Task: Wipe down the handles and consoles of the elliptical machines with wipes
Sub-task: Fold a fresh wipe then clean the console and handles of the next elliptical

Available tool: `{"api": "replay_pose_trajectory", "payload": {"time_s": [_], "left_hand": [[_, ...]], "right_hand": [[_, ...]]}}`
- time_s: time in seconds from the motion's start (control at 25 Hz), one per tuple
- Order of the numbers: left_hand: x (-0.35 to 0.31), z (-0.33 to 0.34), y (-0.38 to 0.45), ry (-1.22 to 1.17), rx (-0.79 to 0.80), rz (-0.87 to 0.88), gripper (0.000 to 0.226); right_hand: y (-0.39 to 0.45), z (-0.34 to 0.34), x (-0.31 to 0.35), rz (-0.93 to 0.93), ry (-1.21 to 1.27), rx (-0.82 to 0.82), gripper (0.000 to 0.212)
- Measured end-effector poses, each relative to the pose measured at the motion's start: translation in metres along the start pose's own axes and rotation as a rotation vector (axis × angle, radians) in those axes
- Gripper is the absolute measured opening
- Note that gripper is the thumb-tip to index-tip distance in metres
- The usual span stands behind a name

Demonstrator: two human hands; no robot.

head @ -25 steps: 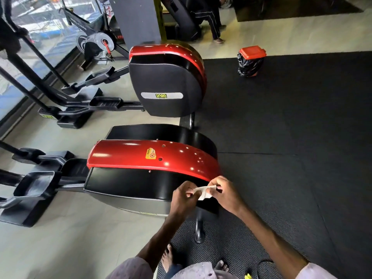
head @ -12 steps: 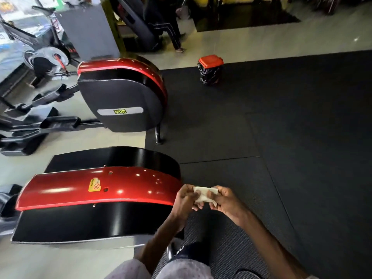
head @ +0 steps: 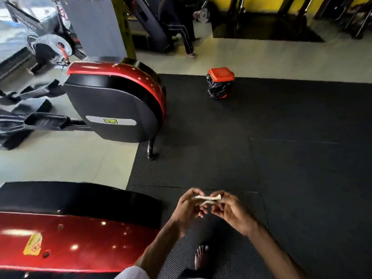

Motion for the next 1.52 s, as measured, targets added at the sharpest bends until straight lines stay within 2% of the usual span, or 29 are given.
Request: {"api": "replay_pose_trajectory", "payload": {"time_s": [0.12, 0.24, 0.36, 0.56, 0.68, 0.76, 0.92, 1.04, 1.16, 1.28, 1.4, 1.52], "left_hand": [[-0.048, 0.009, 0.041, -0.039, -0.072, 0.009, 0.021], [-0.09, -0.001, 0.084, -0.025, -0.134, 0.085, 0.016], [-0.123, -0.021, 0.122, 0.084, -0.307, 0.189, 0.013], [-0.203, -0.064, 0.168, 0.004, -0.631, 0.32, 0.034], [-0.242, -0.092, 0.175, -0.086, -0.826, 0.407, 0.025], [-0.266, -0.118, 0.174, -0.152, -0.989, 0.439, 0.024], [-0.292, -0.191, 0.161, -0.234, -1.295, 0.466, 0.019], [-0.314, -0.274, 0.139, -0.37, -1.517, 0.435, 0.015], [-0.363, -0.373, 0.108, -0.457, -1.608, 0.434, 0.018], [-0.428, -0.459, 0.059, -0.486, -1.659, 0.511, 0.007], [-0.489, -0.534, 0.002, -0.406, -1.745, 0.548, 0.005], [-0.549, -0.608, -0.063, -0.402, -1.851, 0.57, 0.009]], "right_hand": [[0.055, 0.004, 0.057, 0.018, -0.076, 0.033, 0.03], [0.125, 0.015, 0.093, 0.001, -0.289, 0.099, 0.007], [0.192, 0.034, 0.111, -0.002, -0.41, 0.212, 0.025], [0.315, 0.095, 0.155, -0.019, -0.576, 0.49, 0.006], [0.377, 0.153, 0.17, -0.022, -0.642, 0.649, 0.004], [0.413, 0.202, 0.166, 0.015, -0.665, 0.765, 0.003], [0.467, 0.305, 0.123, 0.081, -0.764, 0.951, 0.019], [0.503, 0.392, 0.092, 0.107, -0.787, 0.999, 0.018], [0.542, 0.506, 0.065, 0.061, -0.868, 1.084, 0.024], [0.566, 0.635, 0.043, 0.022, -0.965, 1.251, 0.022], [0.584, 0.76, 0.028, -0.097, -0.961, 1.327, 0.017], [0.592, 0.88, 0.016, -0.082, -0.834, 1.357, 0.023]]}}
Point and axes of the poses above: each hand's wrist, its own y-axis towards the middle knuckle, its own z-axis out of the palm, x = y × z, the point moved 1 cm from there along y, towards the middle knuckle, and after that the axes turned 10 degrees about -z, right-handed, at the moved point
